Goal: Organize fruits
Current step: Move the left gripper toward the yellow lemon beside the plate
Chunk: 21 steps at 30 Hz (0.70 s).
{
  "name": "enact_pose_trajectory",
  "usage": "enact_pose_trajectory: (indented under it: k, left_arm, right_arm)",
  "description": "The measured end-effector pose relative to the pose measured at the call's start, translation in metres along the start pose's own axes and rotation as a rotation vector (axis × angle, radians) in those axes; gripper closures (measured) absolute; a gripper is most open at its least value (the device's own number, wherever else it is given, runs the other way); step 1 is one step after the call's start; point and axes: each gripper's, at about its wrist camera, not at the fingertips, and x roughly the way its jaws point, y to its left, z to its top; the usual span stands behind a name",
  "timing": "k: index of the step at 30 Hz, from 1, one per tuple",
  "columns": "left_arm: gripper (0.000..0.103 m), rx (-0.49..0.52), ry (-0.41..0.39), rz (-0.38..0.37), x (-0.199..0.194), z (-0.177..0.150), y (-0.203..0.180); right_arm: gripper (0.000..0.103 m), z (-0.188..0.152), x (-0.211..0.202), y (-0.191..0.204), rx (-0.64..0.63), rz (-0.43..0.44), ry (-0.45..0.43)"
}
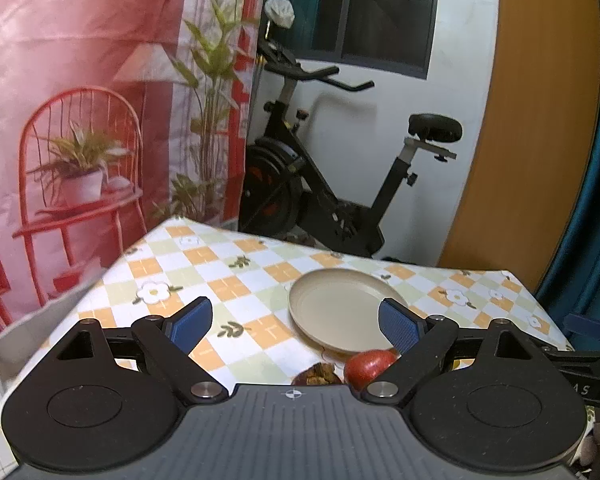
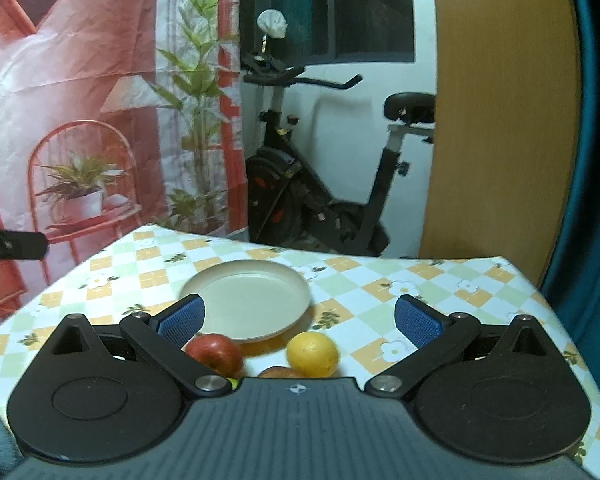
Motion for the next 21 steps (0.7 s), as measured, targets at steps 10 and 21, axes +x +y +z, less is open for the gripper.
enact_pose_trajectory:
  k: [10,21]
  left_arm:
    - [0.011,-0.004,0.089,-0.061,0.027,0.007,0.009]
    - [0.015,0.056,0.108,-0.092,0.073,0.040,-0.009]
  right_arm:
    - [0.000,0.002,0.008,-0.008,-0.050,0.036,-0.023]
    - [0.000,0.048,0.033,-0.048,-0.040,0.057,-0.004]
